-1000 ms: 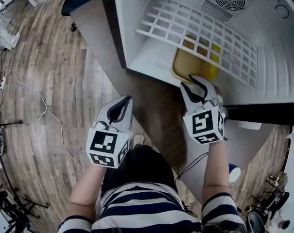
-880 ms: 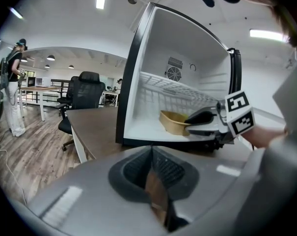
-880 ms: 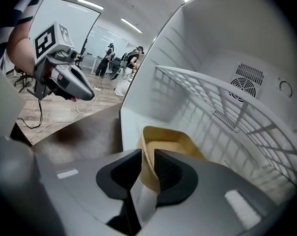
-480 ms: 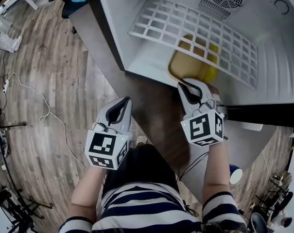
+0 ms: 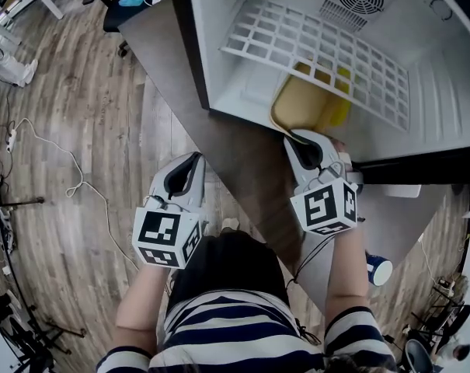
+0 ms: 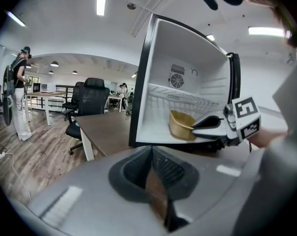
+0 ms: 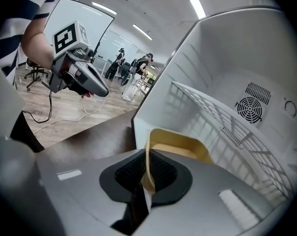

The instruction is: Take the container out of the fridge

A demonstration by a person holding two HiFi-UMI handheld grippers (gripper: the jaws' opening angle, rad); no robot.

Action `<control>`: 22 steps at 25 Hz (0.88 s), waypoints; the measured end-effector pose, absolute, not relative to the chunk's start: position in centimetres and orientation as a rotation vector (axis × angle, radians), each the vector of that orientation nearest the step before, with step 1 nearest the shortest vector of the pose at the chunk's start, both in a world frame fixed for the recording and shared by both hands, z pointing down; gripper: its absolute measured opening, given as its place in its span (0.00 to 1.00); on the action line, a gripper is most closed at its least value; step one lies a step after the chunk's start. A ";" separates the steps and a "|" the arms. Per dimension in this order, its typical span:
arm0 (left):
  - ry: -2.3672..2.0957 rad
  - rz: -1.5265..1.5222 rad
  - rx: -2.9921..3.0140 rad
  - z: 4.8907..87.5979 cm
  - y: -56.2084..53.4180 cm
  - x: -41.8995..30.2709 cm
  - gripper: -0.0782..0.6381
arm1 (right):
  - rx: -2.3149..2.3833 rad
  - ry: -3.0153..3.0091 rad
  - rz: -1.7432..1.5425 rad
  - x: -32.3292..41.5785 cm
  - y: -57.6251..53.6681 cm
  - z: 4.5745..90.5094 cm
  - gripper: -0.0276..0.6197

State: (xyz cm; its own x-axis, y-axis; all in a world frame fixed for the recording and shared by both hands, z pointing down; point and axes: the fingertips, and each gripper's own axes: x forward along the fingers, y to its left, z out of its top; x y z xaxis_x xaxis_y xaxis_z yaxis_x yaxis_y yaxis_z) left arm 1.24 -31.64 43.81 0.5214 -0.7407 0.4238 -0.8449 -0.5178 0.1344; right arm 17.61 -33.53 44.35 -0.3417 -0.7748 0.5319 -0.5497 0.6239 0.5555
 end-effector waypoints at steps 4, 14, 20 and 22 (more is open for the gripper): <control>-1.330 0.439 2.454 42.7 -30.7 -0.1 0.11 | 1.039 -2.036 -0.356 16.6 -32.0 43.6 0.07; -1.367 0.402 2.472 40.0 -27.1 -3.9 0.11 | 1.060 -2.033 -0.345 13.7 -26.8 41.4 0.07; -1.381 0.389 2.476 39.1 -25.1 -5.2 0.11 | 1.049 -2.029 -0.339 12.5 -23.7 40.7 0.07; -1.380 0.387 2.483 38.8 -24.5 -5.5 0.11 | 1.056 -2.029 -0.326 12.2 -22.7 40.5 0.07</control>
State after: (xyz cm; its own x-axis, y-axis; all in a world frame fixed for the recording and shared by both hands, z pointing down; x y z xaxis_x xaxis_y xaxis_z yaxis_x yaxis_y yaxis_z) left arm -5.54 -24.55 38.79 0.5096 -0.7814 0.3602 -0.8547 -0.5080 0.1071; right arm 12.22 -22.75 40.48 -0.3241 -0.7763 0.5406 -0.5676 0.6167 0.5454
